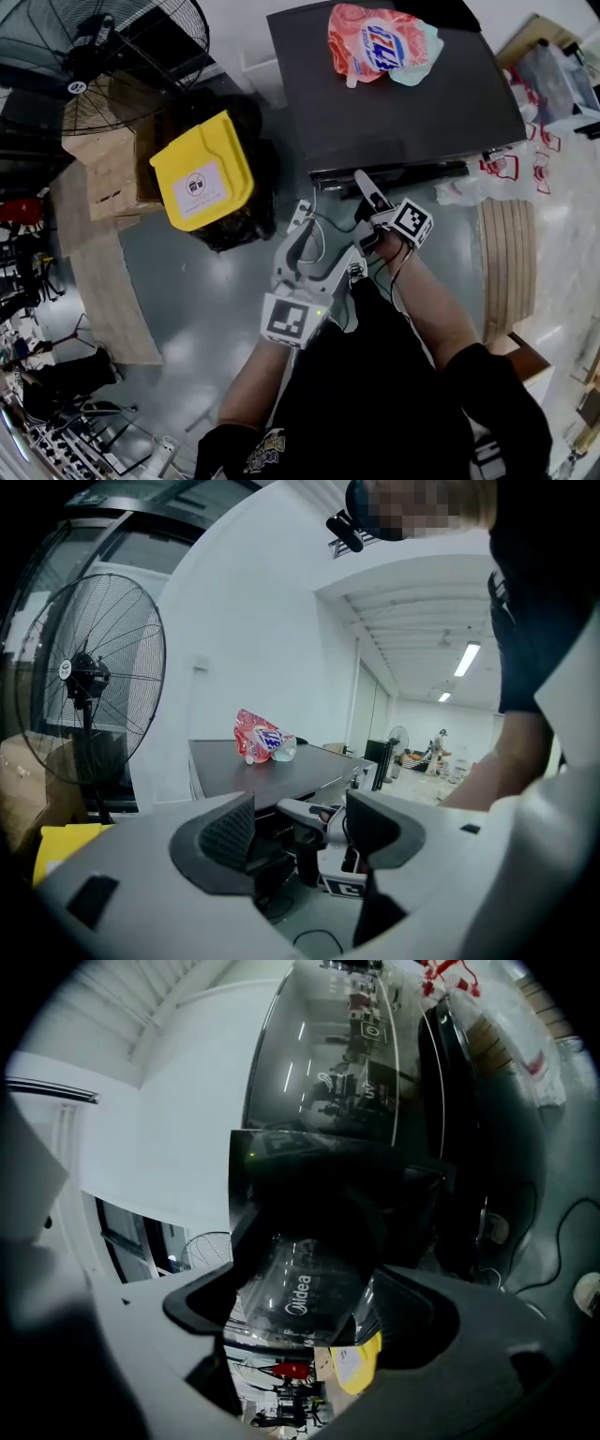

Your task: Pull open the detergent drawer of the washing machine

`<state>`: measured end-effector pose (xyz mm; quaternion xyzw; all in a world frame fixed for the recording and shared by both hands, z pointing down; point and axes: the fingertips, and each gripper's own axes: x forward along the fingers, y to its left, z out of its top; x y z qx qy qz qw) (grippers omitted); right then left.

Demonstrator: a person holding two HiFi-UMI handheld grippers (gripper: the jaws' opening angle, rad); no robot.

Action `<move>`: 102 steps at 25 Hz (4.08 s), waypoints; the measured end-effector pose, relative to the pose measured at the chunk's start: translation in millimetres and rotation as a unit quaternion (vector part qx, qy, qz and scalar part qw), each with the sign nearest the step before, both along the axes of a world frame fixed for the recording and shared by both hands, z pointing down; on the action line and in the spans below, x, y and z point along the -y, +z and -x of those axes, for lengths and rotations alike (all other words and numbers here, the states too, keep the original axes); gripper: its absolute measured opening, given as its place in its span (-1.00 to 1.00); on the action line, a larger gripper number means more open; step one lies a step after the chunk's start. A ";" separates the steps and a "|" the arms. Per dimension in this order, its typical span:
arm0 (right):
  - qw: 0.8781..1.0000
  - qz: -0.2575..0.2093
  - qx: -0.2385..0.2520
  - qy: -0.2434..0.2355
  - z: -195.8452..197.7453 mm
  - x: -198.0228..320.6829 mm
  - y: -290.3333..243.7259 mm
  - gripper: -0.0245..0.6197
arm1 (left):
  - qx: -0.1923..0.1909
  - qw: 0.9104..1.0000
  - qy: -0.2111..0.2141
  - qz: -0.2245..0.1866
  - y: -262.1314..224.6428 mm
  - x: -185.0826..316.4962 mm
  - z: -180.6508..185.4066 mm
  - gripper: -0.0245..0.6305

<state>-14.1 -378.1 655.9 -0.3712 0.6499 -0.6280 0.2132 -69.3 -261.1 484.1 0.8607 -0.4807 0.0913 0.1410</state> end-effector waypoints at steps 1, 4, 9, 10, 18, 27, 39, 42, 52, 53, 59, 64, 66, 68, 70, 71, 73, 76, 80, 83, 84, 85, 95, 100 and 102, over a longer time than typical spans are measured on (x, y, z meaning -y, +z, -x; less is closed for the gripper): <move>1.000 0.002 0.001 0.003 -0.4 0.7 0.8 0.50 | -0.001 1.000 -0.001 0.002 1.0 0.4 0.4 -0.08; 1.000 0.002 0.012 0.012 -0.1 3.3 0.4 0.51 | -0.001 1.000 0.002 0.002 2.8 0.5 0.8 -0.08; 1.000 0.002 0.013 0.023 0.2 4.3 0.6 0.51 | -0.005 1.000 0.003 0.007 3.8 0.8 2.9 -0.08; 1.000 0.002 0.012 0.025 0.0 4.3 0.6 0.51 | -0.006 1.000 0.003 0.007 3.5 0.8 3.6 -0.08; 0.999 0.002 0.013 0.037 -0.4 2.2 -0.9 0.49 | -0.011 1.000 0.010 0.002 -2.2 -2.4 6.4 -0.08; 0.999 0.002 0.011 0.043 -4.0 -18.9 -0.3 0.49 | -0.012 1.000 0.019 0.002 -6.9 -19.9 8.1 -0.08; 0.998 -0.002 0.018 0.068 -17.2 -56.9 -2.3 0.49 | -0.012 0.999 0.036 -0.001 -8.1 -59.7 4.2 -0.08; 0.997 -0.004 0.017 0.074 -21.9 -69.9 -1.8 0.49 | -0.012 0.999 0.043 -0.001 -8.8 -71.2 2.5 -0.08; 0.996 0.004 0.018 0.088 -31.0 -123.8 3.3 0.46 | -0.013 0.998 0.059 -0.009 -12.7 -110.6 -0.9 -0.08; 0.996 0.008 0.019 0.091 -31.3 -129.2 4.9 0.41 | -0.014 0.998 0.060 -0.010 -12.9 -114.9 -1.3 -0.08; 0.997 0.007 0.004 0.082 -35.1 -138.9 4.9 0.40 | -0.010 0.998 0.066 -0.009 -14.8 -139.6 -2.4 -0.08; 0.997 -0.008 -0.053 0.063 -38.2 -153.4 -7.2 0.40 | -0.008 0.997 0.066 -0.025 -18.1 -158.3 0.7 -0.08; 0.995 -0.051 -0.080 0.040 -34.4 -160.6 -22.9 0.37 | -0.011 0.998 0.066 -0.022 -22.4 -167.1 2.9 -0.08; 0.988 -0.102 -0.113 0.010 -27.7 -170.7 -43.6 0.23 | -0.016 0.997 0.065 -0.025 -27.8 -176.4 7.0 -0.08; 0.978 -0.146 -0.149 -0.016 -20.8 -184.6 -66.6 -0.01 | -0.023 0.997 0.061 -0.032 -33.9 -186.7 12.3 -0.08; 0.971 -0.167 -0.169 -0.026 -18.2 -191.9 -78.6 -0.11 | -0.025 0.997 0.060 -0.035 -37.1 -191.8 14.9 -0.08; 0.955 -0.209 -0.208 -0.040 -13.9 -206.7 -102.8 -0.43 | -0.029 0.997 0.060 -0.042 -42.9 -201.5 19.6 -0.08; 0.923 -0.269 -0.268 -0.059 -6.2 -231.6 -138.8 -0.93 | -0.028 0.996 0.062 -0.065 -48.6 -215.5 25.9 -0.08; 0.869 -0.350 -0.339 -0.082 4.8 -271.4 -189.8 -0.93 | -0.028 0.994 0.063 -0.084 -63.9 -235.9 30.0 -0.09; 0.832 -0.399 -0.374 -0.091 7.6 -300.5 -227.5 -0.92 | -0.026 0.994 0.059 -0.092 -75.0 -249.3 29.9 -0.18; 0.822 -0.411 -0.384 -0.093 7.1 -309.2 -238.9 -0.92 | -0.026 0.993 0.059 -0.096 -75.8 -253.7 28.9 -0.28; 0.811 -0.423 -0.393 -0.095 5.8 -317.3 -249.1 -0.92 | -0.026 0.993 0.058 -0.101 -77.5 -257.9 27.3 -0.36; 0.736 -0.498 -0.439 -0.130 -25.1 -374.9 -307.0 -0.91 | -0.017 0.995 0.017 -0.098 -90.7 -284.0 -8.4 -0.89; 0.734 -0.506 -0.428 -0.147 -57.9 -404.1 -303.3 -0.91 | -0.007 0.996 0.003 -0.087 -84.1 -312.9 -56.4 -0.89; 0.738 -0.504 -0.420 -0.153 -70.0 -415.1 -297.8 -0.91 | -0.003 0.996 -0.001 -0.085 -81.2 -325.9 -73.7 -0.89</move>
